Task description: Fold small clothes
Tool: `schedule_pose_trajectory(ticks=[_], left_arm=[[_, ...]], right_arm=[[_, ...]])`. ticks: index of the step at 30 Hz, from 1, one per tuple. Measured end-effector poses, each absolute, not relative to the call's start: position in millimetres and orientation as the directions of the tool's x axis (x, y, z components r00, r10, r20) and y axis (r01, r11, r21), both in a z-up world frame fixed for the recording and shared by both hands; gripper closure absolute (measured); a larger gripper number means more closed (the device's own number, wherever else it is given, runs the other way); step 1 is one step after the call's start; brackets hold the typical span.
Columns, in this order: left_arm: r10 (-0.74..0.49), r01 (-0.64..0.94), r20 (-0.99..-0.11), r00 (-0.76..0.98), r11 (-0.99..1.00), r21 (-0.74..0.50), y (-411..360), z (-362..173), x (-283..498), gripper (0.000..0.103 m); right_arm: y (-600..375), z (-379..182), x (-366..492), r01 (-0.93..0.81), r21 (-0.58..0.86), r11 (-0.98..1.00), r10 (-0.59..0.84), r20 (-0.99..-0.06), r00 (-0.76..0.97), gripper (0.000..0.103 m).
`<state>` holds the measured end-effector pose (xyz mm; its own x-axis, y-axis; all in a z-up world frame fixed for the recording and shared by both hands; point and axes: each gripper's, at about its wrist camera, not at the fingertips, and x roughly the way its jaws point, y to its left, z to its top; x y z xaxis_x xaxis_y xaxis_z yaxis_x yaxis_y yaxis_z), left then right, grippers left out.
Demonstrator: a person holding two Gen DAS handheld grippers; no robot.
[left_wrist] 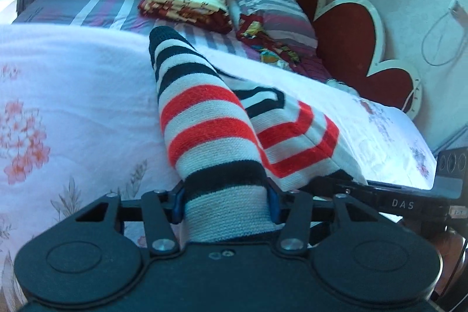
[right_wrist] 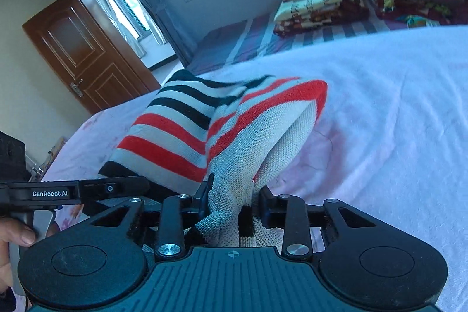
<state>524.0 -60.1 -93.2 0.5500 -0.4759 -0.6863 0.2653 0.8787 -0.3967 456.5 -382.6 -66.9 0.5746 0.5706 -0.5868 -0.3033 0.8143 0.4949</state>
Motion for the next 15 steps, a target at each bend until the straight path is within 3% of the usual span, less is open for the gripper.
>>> schedule_pose_trajectory(ticks=[15], left_arm=[[-0.559, 0.334, -0.587, 0.586, 0.826, -0.453, 9.9, -62.3, 485.2, 0.054]], right_arm=[[-267.4, 1.6, 418.9, -0.359, 0.353, 0.864, 0.503, -0.584, 0.637, 0.070]])
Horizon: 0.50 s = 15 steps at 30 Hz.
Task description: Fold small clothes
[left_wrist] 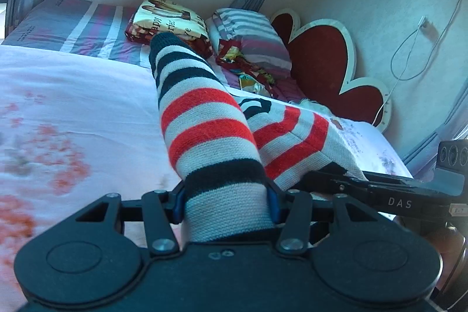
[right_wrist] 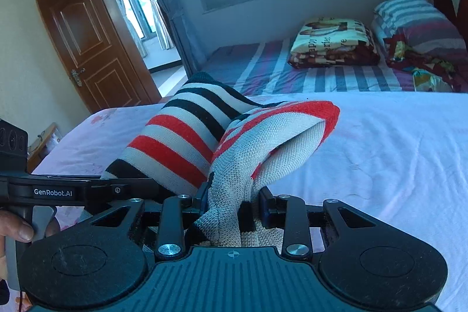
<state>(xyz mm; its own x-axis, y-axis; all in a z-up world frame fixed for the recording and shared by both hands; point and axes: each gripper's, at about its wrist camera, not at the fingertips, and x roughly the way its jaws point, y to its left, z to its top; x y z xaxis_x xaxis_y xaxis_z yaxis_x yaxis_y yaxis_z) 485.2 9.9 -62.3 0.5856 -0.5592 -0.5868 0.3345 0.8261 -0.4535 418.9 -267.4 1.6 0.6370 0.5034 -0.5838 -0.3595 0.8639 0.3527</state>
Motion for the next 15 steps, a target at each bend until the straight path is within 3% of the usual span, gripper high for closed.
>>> schedule_pose_trajectory(ticks=[15], left_arm=[[-0.499, 0.243, -0.619, 0.606, 0.858, -0.453, 187.4, -76.4, 450.2, 0.054]], right_arm=[[-66.3, -33.0, 408.7, -0.423, 0.432, 0.796, 0.605, -0.583, 0.543, 0.070]])
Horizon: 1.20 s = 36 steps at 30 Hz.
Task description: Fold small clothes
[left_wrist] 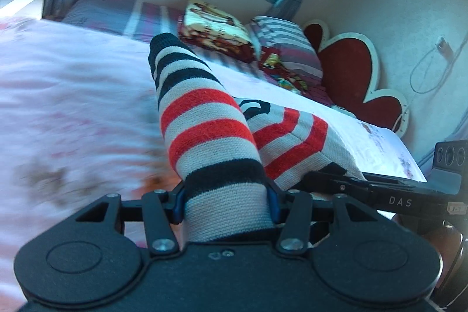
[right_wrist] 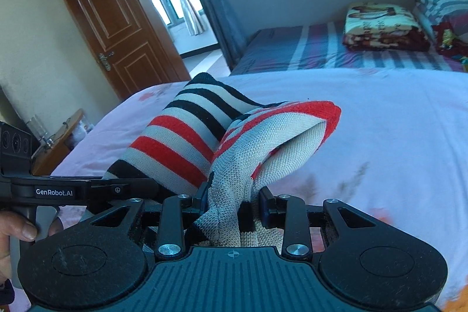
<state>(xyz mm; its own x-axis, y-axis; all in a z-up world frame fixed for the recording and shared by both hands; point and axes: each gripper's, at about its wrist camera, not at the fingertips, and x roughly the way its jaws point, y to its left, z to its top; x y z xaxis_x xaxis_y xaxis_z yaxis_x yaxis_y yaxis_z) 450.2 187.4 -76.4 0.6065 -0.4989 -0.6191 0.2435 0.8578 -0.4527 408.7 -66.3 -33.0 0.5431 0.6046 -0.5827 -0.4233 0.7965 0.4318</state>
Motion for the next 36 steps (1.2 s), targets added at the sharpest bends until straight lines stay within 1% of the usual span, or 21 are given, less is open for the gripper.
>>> schedule_pose_trajectory(ticks=[4, 8, 10, 12, 15, 16, 18, 19, 21, 23, 24, 25, 26, 29, 30, 31, 32, 33, 35, 36], left_arm=[[-0.487, 0.203, -0.627, 0.608, 0.859, -0.471, 222.7, -89.9, 444.2, 0.054], [-0.489, 0.157, -0.640, 0.592, 0.850, -0.503, 245.5, -114.4, 446.4, 0.053], [-0.502, 0.132, -0.628, 0.594, 0.831, -0.540, 253.4, -127.8, 446.1, 0.050], [-0.500, 0.141, -0.616, 0.609, 0.832, -0.536, 253.6, -133.9, 445.8, 0.041], [-0.496, 0.142, -0.605, 0.623, 0.832, -0.536, 253.7, -136.5, 446.0, 0.038], [-0.499, 0.142, -0.606, 0.620, 0.831, -0.538, 254.3, -135.6, 447.1, 0.038], [-0.498, 0.146, -0.615, 0.611, 0.835, -0.531, 262.5, -131.9, 445.6, 0.037], [-0.492, 0.150, -0.618, 0.613, 0.841, -0.520, 270.7, -130.5, 438.8, 0.036], [-0.482, 0.150, -0.613, 0.625, 0.846, -0.512, 281.7, -121.2, 432.0, 0.036], [-0.460, 0.158, -0.606, 0.649, 0.860, -0.485, 290.2, -108.6, 426.2, 0.042], [-0.440, 0.165, -0.611, 0.658, 0.876, -0.453, 289.8, -102.2, 429.2, 0.043], [-0.422, 0.171, -0.614, 0.667, 0.889, -0.425, 288.4, -97.7, 433.4, 0.043], [-0.420, 0.177, -0.610, 0.672, 0.891, -0.418, 286.6, -94.4, 440.2, 0.044], [-0.439, 0.214, -0.616, 0.654, 0.889, -0.406, 273.8, -89.9, 464.2, 0.057], [-0.420, 0.212, -0.641, 0.642, 0.901, -0.378, 266.6, -91.4, 474.0, 0.057], [-0.401, 0.205, -0.666, 0.629, 0.912, -0.356, 260.8, -94.5, 482.3, 0.055], [-0.395, 0.205, -0.676, 0.623, 0.915, -0.347, 257.0, -97.2, 487.9, 0.055], [-0.385, 0.208, -0.685, 0.619, 0.921, -0.331, 253.2, -99.3, 491.6, 0.055], [-0.355, 0.211, -0.705, 0.613, 0.934, -0.288, 249.1, -102.3, 494.6, 0.055], [-0.347, 0.207, -0.711, 0.612, 0.938, -0.279, 246.8, -103.3, 495.5, 0.054]], right_arm=[[-36.8, -52.6, 412.7, -0.430, 0.462, 0.776, 0.631, -0.588, 0.507, 0.070], [-39.4, -81.4, 415.5, -0.387, 0.494, 0.779, 0.628, -0.607, 0.488, 0.070], [-49.2, -98.5, 418.1, -0.342, 0.524, 0.780, 0.624, -0.623, 0.471, 0.070], [-64.7, -111.3, 418.4, -0.293, 0.585, 0.756, 0.648, -0.603, 0.465, 0.069], [-74.4, -117.1, 422.5, -0.257, 0.634, 0.730, 0.668, -0.582, 0.464, 0.067], [-76.1, -116.4, 422.6, -0.252, 0.635, 0.730, 0.667, -0.581, 0.468, 0.064], [-84.3, -110.3, 420.8, -0.234, 0.621, 0.748, 0.642, -0.586, 0.494, 0.053], [-91.8, -105.5, 417.6, -0.218, 0.612, 0.760, 0.623, -0.591, 0.514, 0.045], [-105.6, -91.9, 411.3, -0.213, 0.613, 0.761, 0.613, -0.572, 0.545, 0.045], [-113.5, -79.7, 415.4, -0.215, 0.612, 0.761, 0.606, -0.553, 0.572, 0.045], [-113.9, -76.7, 422.0, -0.213, 0.611, 0.762, 0.604, -0.553, 0.575, 0.045], [-112.6, -75.4, 430.1, -0.204, 0.614, 0.763, 0.601, -0.556, 0.574, 0.047], [-108.8, -76.0, 441.3, -0.180, 0.632, 0.754, 0.607, -0.564, 0.561, 0.050], [-102.8, -89.0, 471.8, -0.105, 0.674, 0.731, 0.614, -0.583, 0.532, 0.051], [-101.1, -92.8, 478.8, -0.090, 0.691, 0.717, 0.624, -0.579, 0.524, 0.051], [-100.2, -94.8, 484.2, -0.081, 0.701, 0.709, 0.629, -0.577, 0.521, 0.058], [-98.1, -94.4, 485.8, -0.095, 0.683, 0.724, 0.618, -0.580, 0.531, 0.088], [-95.0, -89.1, 483.3, -0.138, 0.627, 0.766, 0.585, -0.593, 0.554, 0.095], [-79.3, -88.2, 477.2, -0.214, 0.470, 0.856, 0.499, -0.645, 0.579, 0.095], [-74.0, -92.0, 475.3, -0.233, 0.420, 0.877, 0.472, -0.664, 0.580, 0.095]])
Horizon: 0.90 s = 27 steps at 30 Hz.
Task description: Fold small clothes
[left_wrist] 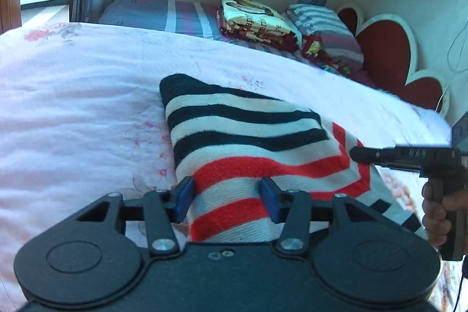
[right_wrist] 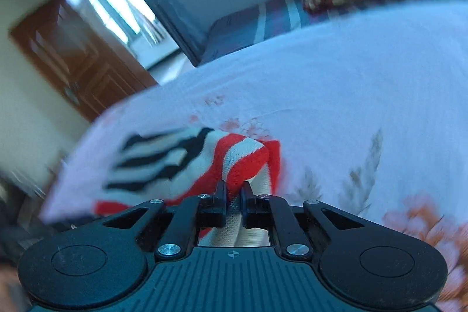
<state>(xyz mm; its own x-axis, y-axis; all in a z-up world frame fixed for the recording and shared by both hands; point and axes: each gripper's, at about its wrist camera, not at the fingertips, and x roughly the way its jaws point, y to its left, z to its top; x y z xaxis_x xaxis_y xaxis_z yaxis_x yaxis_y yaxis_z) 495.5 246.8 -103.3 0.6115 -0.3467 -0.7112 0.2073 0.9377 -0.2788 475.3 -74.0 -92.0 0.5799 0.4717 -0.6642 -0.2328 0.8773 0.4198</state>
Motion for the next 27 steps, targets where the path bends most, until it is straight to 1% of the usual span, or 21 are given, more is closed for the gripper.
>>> schedule_pose_trajectory(ticks=[3, 5, 6, 7, 9, 11, 13, 14, 16, 17, 20, 23, 27], left_arm=[[-0.315, 0.217, -0.724, 0.613, 0.949, -0.229, 239.3, -104.4, 495.7, 0.053], [-0.310, 0.227, -0.723, 0.617, 0.950, -0.215, 241.5, -98.8, 488.8, 0.053], [-0.310, 0.231, -0.714, 0.628, 0.950, -0.209, 244.0, -92.7, 481.9, 0.054], [-0.309, 0.239, -0.697, 0.647, 0.950, -0.200, 246.2, -85.4, 471.2, 0.056], [-0.303, 0.263, -0.667, 0.681, 0.951, -0.163, 246.5, -72.4, 446.7, 0.056], [-0.319, 0.294, -0.653, 0.687, 0.944, -0.152, 244.1, -66.5, 421.9, 0.057], [-0.333, 0.317, -0.653, 0.680, 0.937, -0.148, 238.3, -66.8, 401.1, 0.058], [-0.327, 0.318, -0.659, 0.677, 0.938, -0.138, 234.9, -68.9, 392.6, 0.059], [-0.297, 0.302, -0.684, 0.666, 0.946, -0.117, 230.7, -78.7, 382.7, 0.057], [-0.284, 0.288, -0.695, 0.661, 0.951, -0.115, 229.4, -84.1, 380.5, 0.056], [-0.269, 0.244, -0.699, 0.662, 0.960, -0.138, 231.8, -95.0, 376.4, 0.056], [-0.248, 0.216, -0.694, 0.676, 0.967, -0.136, 232.0, -102.5, 375.4, 0.053], [-0.220, 0.191, -0.684, 0.695, 0.974, -0.120, 229.2, -108.6, 373.4, 0.052]], right_arm=[[-69.3, -93.6, 471.0, -0.228, 0.399, 0.888, 0.453, -0.677, 0.580, 0.095], [-69.4, -78.2, 462.5, -0.225, 0.379, 0.897, 0.436, -0.683, 0.586, 0.094], [-70.6, -66.7, 454.1, -0.244, 0.362, 0.900, 0.433, -0.668, 0.606, 0.094], [-66.5, -54.5, 444.7, -0.285, 0.347, 0.894, 0.448, -0.643, 0.622, 0.094], [-61.2, -38.0, 417.6, -0.381, 0.336, 0.861, 0.507, -0.617, 0.602, 0.095], [-46.7, -29.2, 388.9, -0.474, 0.261, 0.841, 0.523, -0.612, 0.593, 0.095], [-35.1, -33.0, 368.8, -0.529, 0.220, 0.819, 0.531, -0.638, 0.557, 0.095], [-28.1, -41.8, 360.8, -0.546, 0.185, 0.817, 0.515, -0.661, 0.546, 0.095], [-21.8, -60.1, 354.8, -0.557, 0.131, 0.820, 0.472, -0.707, 0.528, 0.096], [-20.4, -66.7, 354.2, -0.552, 0.105, 0.827, 0.447, -0.718, 0.534, 0.103], [-17.4, -77.7, 352.9, -0.549, 0.073, 0.833, 0.425, -0.720, 0.549, 0.103], [-20.6, -85.5, 353.4, -0.549, 0.048, 0.834, 0.412, -0.716, 0.564, 0.103], [-23.2, -89.7, 353.8, -0.513, 0.070, 0.856, 0.407, -0.704, 0.582, 0.103]])
